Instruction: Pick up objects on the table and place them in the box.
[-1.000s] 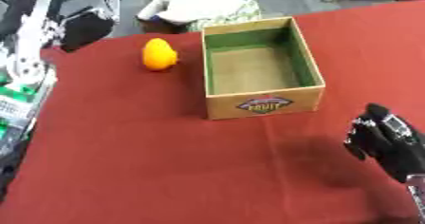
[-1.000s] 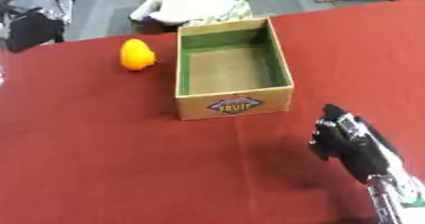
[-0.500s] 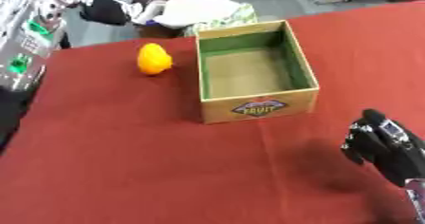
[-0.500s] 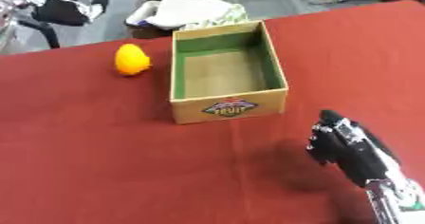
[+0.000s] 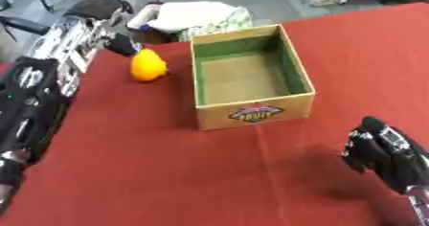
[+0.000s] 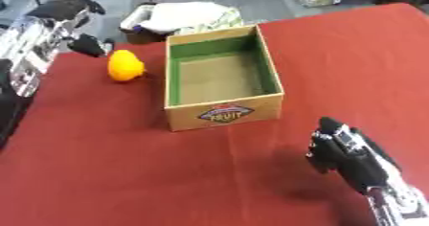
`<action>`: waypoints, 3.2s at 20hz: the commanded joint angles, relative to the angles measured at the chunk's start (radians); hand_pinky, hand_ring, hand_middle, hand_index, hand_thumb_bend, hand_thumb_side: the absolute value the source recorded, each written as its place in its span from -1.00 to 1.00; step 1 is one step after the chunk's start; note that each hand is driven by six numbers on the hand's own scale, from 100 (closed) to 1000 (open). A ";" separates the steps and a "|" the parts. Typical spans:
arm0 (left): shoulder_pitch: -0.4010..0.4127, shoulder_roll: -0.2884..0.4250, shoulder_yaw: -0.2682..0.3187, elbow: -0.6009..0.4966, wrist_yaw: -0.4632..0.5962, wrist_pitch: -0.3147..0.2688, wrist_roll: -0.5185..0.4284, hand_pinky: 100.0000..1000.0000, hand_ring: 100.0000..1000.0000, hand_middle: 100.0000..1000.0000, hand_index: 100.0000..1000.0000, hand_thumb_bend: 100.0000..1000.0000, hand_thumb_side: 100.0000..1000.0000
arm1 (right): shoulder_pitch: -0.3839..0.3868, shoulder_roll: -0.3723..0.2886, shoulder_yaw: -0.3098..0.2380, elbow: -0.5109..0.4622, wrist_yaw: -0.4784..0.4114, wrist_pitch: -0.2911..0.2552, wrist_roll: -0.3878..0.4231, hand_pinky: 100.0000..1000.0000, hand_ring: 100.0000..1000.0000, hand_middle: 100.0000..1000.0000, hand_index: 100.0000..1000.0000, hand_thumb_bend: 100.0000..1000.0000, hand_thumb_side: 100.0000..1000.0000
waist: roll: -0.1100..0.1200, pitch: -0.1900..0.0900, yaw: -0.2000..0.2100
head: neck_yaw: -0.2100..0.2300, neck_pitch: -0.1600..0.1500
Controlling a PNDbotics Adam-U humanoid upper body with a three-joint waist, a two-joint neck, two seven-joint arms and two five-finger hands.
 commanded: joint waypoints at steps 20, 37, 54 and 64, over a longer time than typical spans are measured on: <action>-0.010 -0.083 0.056 0.223 -0.021 0.128 0.202 0.43 0.58 0.68 0.77 -0.62 -0.38 | -0.028 -0.002 0.005 -0.025 0.001 -0.002 0.007 -1.00 -1.00 -1.00 -1.00 -1.00 0.57 | -0.006 -0.002 -0.023 | 0.007 -0.041; 0.021 -0.109 0.052 0.252 -0.115 0.173 0.315 -0.02 -0.18 -0.19 0.10 -0.82 -0.57 | -0.040 0.000 0.004 -0.026 0.001 -0.004 0.000 -1.00 -1.00 -1.00 -1.00 -1.00 0.57 | -0.008 0.013 -0.033 | 0.006 -0.059; 0.002 -0.061 0.018 0.040 -0.024 0.197 0.629 -0.52 -0.88 -1.00 -0.80 -1.00 -0.46 | -0.032 -0.004 0.002 -0.023 0.008 -0.004 -0.008 -1.00 -1.00 -1.00 -1.00 -1.00 0.58 | -0.004 0.009 -0.024 | -0.002 -0.063; -0.020 -0.083 -0.158 -0.293 0.113 0.084 0.432 -0.46 -0.84 -1.00 -0.76 -1.00 -0.55 | -0.033 -0.003 0.006 -0.022 0.009 -0.004 -0.008 -1.00 -1.00 -1.00 -1.00 -1.00 0.58 | -0.004 0.006 -0.027 | 0.004 -0.058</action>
